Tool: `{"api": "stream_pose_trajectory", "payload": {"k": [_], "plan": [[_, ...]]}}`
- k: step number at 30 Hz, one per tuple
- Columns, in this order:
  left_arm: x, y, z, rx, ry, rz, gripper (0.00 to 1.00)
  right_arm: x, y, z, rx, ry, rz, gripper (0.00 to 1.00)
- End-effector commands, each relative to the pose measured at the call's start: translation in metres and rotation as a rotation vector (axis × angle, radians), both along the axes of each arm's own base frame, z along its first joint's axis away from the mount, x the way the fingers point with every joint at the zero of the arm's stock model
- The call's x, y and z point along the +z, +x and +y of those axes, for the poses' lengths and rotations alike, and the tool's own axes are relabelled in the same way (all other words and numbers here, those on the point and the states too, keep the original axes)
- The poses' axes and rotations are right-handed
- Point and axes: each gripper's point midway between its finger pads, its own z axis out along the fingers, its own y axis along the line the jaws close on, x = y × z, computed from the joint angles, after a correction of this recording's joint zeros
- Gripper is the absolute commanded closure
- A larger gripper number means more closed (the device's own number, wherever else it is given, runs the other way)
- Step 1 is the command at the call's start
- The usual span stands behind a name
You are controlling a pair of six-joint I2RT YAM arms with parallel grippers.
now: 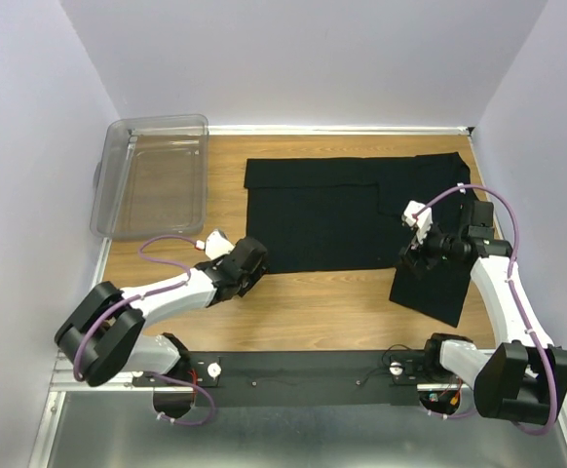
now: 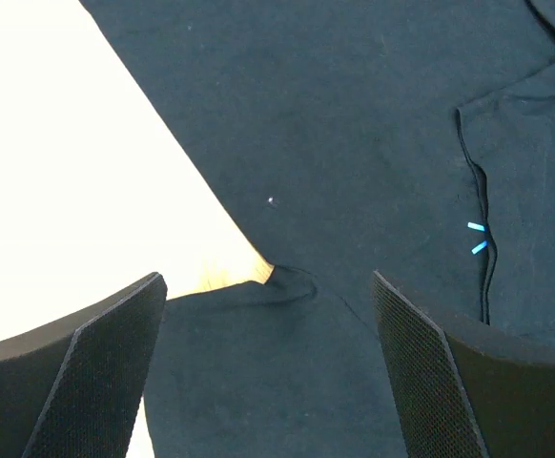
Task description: Fold and stack the t-shirts
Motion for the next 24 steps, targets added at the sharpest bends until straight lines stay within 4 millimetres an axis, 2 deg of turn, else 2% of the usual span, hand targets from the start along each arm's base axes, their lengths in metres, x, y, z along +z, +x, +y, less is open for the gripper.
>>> {"api": "stream_pose_trajectory", "payload": {"k": [1,4,10,14,16,20,22,24], "plan": [[-0.024,0.002,0.021,0.071,0.111,0.044,0.31,-0.005,-0.01,-0.004,-0.008,-0.027,0.035,0.06],[-0.027,0.006,0.025,0.088,0.14,0.047,0.44,-0.007,-0.01,-0.013,-0.034,-0.077,0.041,0.06],[-0.023,0.014,0.049,0.139,0.202,0.028,0.52,-0.019,-0.009,-0.032,-0.107,-0.162,0.085,0.06],[-0.023,0.019,0.055,0.129,0.209,0.027,0.63,-0.021,-0.01,-0.029,-0.114,-0.136,0.11,0.06],[-0.023,0.021,0.057,0.113,0.214,0.025,0.76,-0.019,-0.009,-0.027,-0.114,-0.124,0.11,0.07],[-0.02,0.031,0.062,0.089,0.216,-0.006,0.8,-0.015,-0.008,-0.022,-0.114,-0.088,0.115,0.07],[-0.017,0.033,0.061,0.073,0.209,-0.021,0.92,-0.015,-0.008,-0.021,-0.112,-0.086,0.114,0.07],[-0.015,0.036,0.059,0.048,0.198,-0.043,0.95,-0.016,-0.009,-0.021,-0.111,-0.086,0.115,0.07]]}}
